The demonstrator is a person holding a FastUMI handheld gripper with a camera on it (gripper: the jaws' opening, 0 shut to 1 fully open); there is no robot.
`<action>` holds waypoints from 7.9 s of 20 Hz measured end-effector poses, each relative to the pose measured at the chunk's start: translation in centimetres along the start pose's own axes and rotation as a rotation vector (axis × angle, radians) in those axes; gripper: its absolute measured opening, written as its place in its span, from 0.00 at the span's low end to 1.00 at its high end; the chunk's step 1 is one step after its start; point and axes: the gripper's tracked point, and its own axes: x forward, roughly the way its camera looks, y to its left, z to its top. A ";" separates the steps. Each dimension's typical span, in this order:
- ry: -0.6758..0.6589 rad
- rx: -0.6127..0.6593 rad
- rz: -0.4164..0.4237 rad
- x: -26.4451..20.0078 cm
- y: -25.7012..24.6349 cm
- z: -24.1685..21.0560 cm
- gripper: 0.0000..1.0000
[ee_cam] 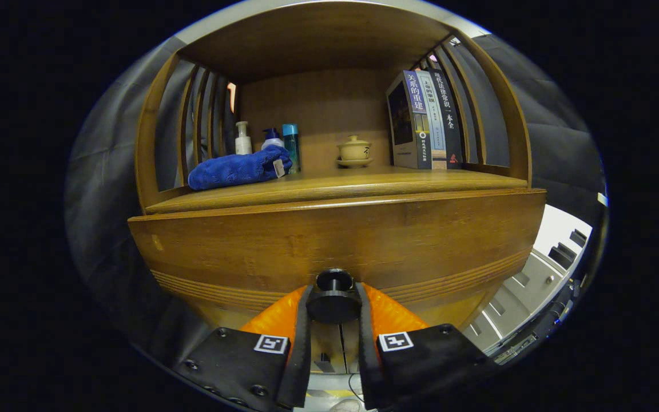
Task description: Pull open the drawer, take out the items inside it, and place them on the countertop above the cabinet.
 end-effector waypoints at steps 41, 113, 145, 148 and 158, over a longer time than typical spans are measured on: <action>0.032 0.039 0.012 -15.9 1.0 -4.9 0.44; 0.899 -0.160 -0.097 0.3 2.6 -1.6 0.73; 0.619 -0.086 0.030 -10.2 3.3 14.6 0.46; 0.577 -0.058 0.015 -7.7 3.4 16.7 0.46; 0.473 0.089 -0.048 4.4 4.2 18.9 0.45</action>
